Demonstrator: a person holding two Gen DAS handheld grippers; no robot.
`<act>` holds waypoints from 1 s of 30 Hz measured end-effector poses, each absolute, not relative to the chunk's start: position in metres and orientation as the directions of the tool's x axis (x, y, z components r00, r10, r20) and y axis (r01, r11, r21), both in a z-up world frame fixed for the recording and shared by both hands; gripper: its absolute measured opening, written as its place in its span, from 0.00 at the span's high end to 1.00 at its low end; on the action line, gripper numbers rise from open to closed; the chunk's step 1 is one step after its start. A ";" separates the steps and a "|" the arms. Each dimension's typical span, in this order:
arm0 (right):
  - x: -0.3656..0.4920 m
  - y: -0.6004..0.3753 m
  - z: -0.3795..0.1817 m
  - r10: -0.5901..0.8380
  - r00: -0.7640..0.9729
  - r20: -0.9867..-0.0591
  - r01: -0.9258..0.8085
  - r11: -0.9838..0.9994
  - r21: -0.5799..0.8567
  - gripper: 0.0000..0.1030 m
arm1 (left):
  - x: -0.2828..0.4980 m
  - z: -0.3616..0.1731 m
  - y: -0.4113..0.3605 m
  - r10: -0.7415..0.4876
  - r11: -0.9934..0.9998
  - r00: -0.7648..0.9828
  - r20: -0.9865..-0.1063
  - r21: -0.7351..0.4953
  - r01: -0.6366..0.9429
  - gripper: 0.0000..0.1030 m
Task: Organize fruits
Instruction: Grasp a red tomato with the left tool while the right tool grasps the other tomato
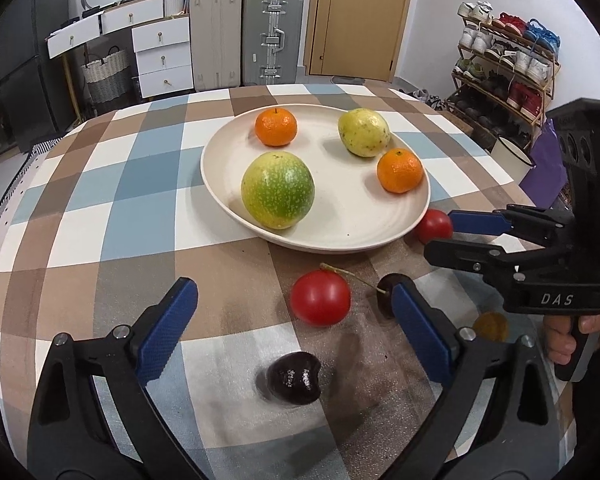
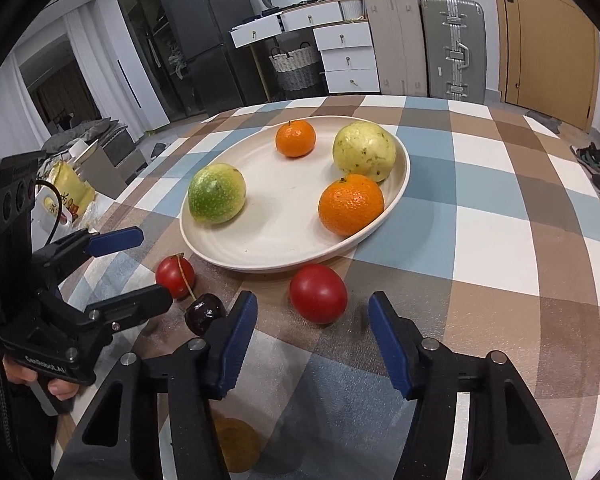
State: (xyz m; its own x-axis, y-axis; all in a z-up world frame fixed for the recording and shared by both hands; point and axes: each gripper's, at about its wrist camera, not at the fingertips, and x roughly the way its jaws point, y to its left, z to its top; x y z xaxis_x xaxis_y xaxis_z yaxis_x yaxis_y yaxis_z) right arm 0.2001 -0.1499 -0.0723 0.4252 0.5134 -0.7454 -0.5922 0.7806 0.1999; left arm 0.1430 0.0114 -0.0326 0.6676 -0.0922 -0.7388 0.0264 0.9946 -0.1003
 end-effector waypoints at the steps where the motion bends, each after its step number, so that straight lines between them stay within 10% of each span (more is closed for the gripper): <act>1: 0.201 -0.148 -0.073 0.511 0.421 -0.749 -0.592 0.781 0.200 0.42 | 0.143 -0.033 0.011 -0.095 0.994 0.666 -0.740 -0.102 0.029 0.07; 21: 0.200 -0.142 -0.074 0.491 0.429 -0.758 -0.596 0.785 0.170 0.51 | 0.156 -0.047 0.007 -0.114 0.993 0.620 -0.776 -0.114 0.040 0.50; 25: 0.201 -0.143 -0.074 0.490 0.432 -0.757 -0.591 0.788 0.172 0.51 | 0.155 -0.047 0.007 -0.148 0.988 0.620 -0.770 -0.138 0.064 0.72; 30: 0.200 -0.144 -0.073 0.492 0.435 -0.754 -0.591 0.788 0.173 0.51 | 0.153 -0.044 0.007 -0.153 0.988 0.632 -0.760 -0.139 0.071 0.72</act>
State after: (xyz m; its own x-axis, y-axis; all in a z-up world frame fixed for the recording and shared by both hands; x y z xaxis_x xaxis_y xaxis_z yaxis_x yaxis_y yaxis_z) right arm 0.2003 -0.1439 -0.0733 0.4353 0.4920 -0.7540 -0.5912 0.7878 0.1728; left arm 0.1533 0.0072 -0.0443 0.6322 -0.1528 -0.7596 0.0712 0.9877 -0.1394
